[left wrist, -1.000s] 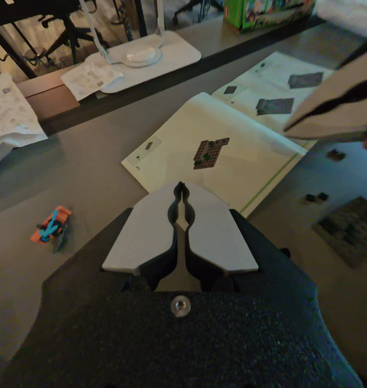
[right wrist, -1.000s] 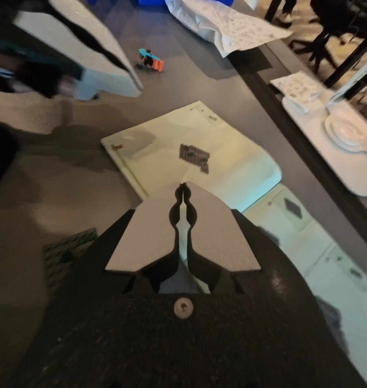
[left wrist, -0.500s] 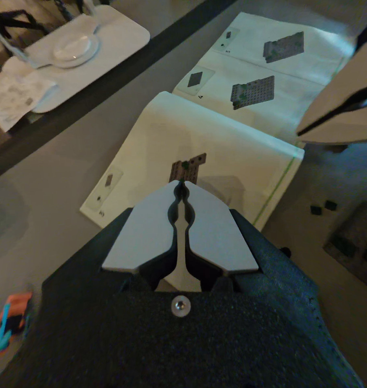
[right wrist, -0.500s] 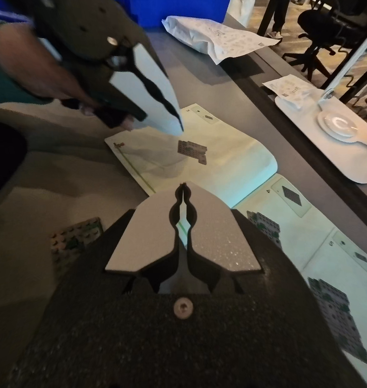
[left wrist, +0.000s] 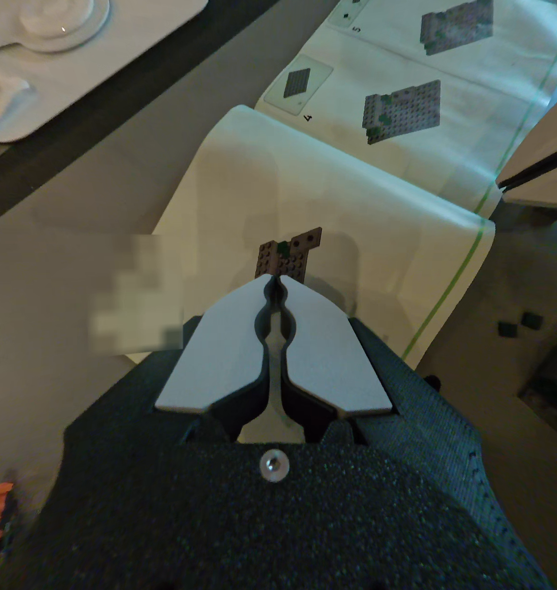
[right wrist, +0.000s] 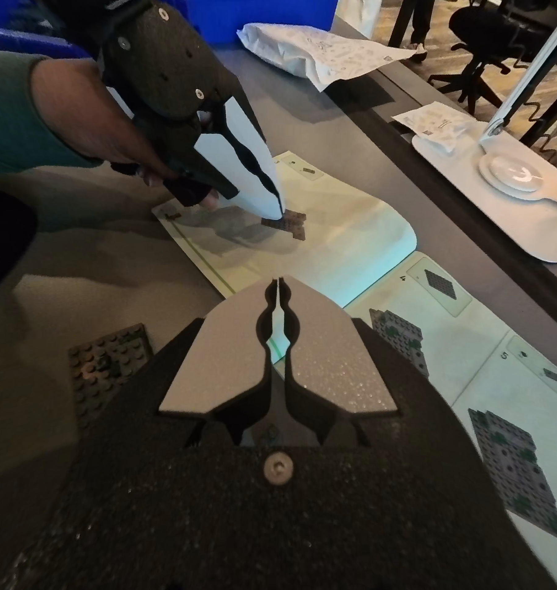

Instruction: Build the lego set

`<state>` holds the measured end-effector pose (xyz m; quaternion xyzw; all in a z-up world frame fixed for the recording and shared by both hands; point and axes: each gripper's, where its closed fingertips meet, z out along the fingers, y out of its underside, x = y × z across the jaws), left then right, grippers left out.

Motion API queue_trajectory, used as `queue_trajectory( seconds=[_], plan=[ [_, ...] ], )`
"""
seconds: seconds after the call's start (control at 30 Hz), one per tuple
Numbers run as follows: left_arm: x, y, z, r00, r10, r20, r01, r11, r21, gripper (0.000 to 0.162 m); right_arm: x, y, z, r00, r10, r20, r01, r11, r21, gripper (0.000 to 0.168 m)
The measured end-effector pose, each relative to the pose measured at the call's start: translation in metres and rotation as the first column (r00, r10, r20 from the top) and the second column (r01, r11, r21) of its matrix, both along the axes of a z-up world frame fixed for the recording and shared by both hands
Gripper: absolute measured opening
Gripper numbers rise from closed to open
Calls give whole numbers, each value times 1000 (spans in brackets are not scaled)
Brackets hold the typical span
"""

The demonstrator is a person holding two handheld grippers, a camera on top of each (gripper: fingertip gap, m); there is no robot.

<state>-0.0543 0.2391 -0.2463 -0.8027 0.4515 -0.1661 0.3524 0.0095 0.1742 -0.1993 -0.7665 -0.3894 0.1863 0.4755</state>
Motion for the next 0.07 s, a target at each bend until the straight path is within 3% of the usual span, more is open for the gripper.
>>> queue_trajectory(
  seconds=[0.07],
  plan=[
    [-1, -1, -1, 1000, -2, -8, 2, 1000, 6, 0, 0, 0, -1, 1000, 2, 0, -2, 1000, 0, 1]
  ],
)
